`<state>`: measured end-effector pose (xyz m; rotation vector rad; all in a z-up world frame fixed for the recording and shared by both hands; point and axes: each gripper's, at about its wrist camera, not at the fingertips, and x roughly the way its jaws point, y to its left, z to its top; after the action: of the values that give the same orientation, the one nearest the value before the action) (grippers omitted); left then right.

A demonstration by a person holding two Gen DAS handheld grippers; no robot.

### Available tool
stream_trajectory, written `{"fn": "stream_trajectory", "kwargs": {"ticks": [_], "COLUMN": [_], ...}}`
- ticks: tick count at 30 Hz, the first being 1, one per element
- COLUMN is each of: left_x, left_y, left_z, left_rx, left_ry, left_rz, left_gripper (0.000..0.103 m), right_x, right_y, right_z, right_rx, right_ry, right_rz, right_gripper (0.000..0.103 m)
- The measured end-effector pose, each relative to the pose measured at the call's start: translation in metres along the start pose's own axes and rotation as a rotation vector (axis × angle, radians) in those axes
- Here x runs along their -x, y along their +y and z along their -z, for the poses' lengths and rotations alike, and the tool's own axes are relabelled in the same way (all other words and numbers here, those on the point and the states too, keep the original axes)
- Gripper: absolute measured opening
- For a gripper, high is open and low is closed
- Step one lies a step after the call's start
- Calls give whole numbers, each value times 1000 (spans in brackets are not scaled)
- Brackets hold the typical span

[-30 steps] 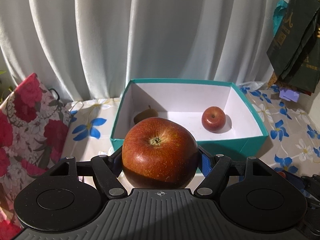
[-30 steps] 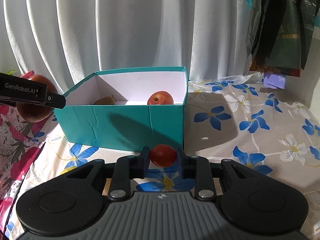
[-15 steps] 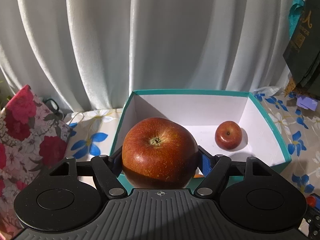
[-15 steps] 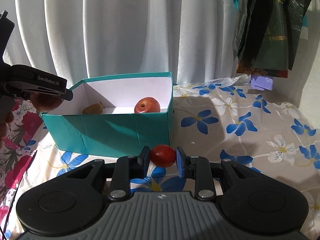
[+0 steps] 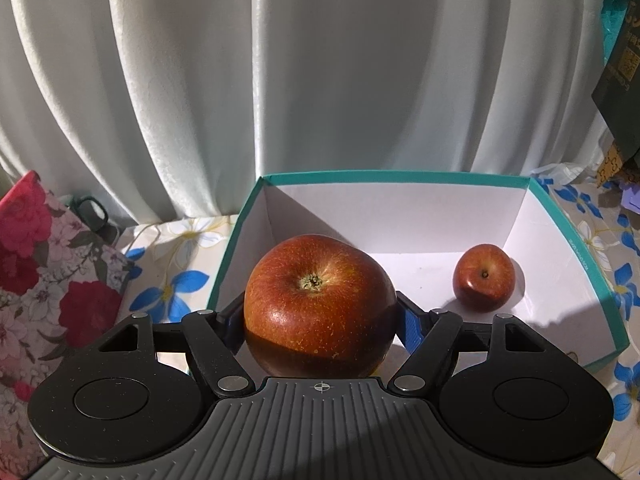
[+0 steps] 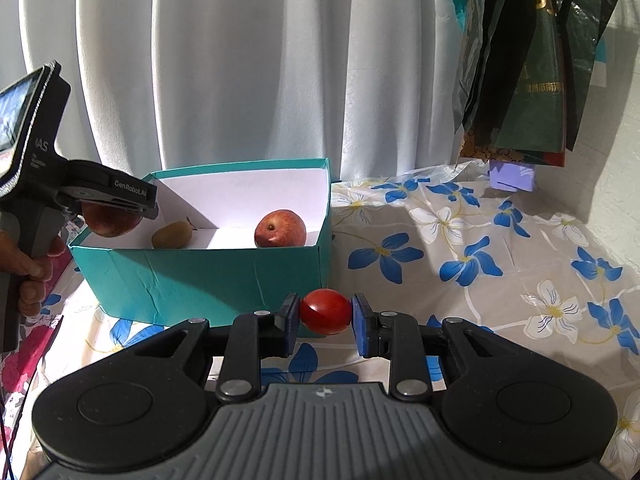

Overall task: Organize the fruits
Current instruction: 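Carry the red apple into the teal box and open the left gripper while the right holds the tomato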

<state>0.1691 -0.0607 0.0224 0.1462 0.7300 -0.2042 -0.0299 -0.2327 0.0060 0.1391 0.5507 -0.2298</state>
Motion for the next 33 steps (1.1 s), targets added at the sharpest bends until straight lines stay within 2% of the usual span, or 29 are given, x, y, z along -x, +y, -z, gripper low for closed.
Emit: {"fn": "stream_trajectory", "kwargs": {"ticks": [13, 22, 33], "left_x": [-24, -48, -63], "left_y": [-3, -7, -13], "left_z": [0, 6, 9], "left_rx": [0, -10, -22], "left_ry": [40, 97, 111], "left_rz": [-8, -16, -16], "left_gripper": [77, 77, 77], "right_x": [-4, -4, -5], "right_y": [0, 3, 3], "right_z": [-5, -8, -11], "right_rx": [-1, 16, 18], "right_ry": [-6, -20, -29], "right_rz": [0, -11, -9], "right_gripper": [27, 27, 27]}}
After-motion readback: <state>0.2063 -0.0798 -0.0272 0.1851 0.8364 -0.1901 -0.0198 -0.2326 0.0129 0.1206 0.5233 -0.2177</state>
